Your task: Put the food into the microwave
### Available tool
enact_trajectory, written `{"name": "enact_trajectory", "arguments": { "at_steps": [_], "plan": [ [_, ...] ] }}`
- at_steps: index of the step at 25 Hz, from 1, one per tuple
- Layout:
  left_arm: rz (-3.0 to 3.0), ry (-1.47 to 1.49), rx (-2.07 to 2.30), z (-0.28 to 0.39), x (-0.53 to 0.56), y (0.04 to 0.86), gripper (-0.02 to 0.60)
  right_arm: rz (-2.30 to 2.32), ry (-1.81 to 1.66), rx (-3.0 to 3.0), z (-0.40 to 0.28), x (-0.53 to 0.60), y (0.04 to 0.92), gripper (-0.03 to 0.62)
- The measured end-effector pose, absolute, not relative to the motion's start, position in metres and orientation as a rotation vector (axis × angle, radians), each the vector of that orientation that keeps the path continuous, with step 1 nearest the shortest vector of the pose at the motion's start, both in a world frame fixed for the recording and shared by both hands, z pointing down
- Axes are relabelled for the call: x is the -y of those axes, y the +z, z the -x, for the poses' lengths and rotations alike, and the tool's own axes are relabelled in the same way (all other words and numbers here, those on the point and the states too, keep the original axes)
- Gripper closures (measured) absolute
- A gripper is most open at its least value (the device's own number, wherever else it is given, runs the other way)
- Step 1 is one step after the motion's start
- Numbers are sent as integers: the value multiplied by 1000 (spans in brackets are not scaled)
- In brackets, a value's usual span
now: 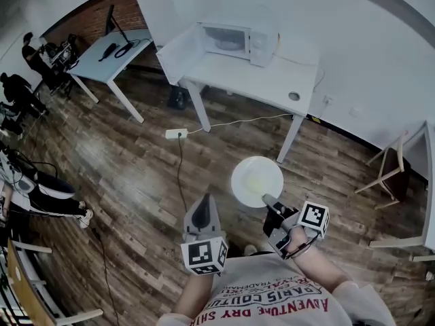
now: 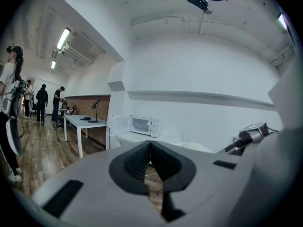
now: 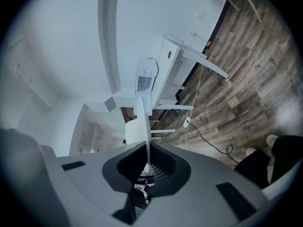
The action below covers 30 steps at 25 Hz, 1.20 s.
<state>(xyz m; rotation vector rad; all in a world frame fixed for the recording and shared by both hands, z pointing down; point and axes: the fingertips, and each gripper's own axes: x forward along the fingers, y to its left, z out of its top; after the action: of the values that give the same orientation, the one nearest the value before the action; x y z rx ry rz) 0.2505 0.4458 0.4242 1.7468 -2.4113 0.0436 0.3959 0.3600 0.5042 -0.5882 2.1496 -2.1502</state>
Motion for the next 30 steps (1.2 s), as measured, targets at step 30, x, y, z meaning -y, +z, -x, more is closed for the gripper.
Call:
{"name": "enact_trajectory", "arguments": {
  "at_steps": [30],
  "plan": [
    [-2002,33,2236,59,-259,397,575,780,-2038,-2039,-111,-212,480,572]
  ]
}}
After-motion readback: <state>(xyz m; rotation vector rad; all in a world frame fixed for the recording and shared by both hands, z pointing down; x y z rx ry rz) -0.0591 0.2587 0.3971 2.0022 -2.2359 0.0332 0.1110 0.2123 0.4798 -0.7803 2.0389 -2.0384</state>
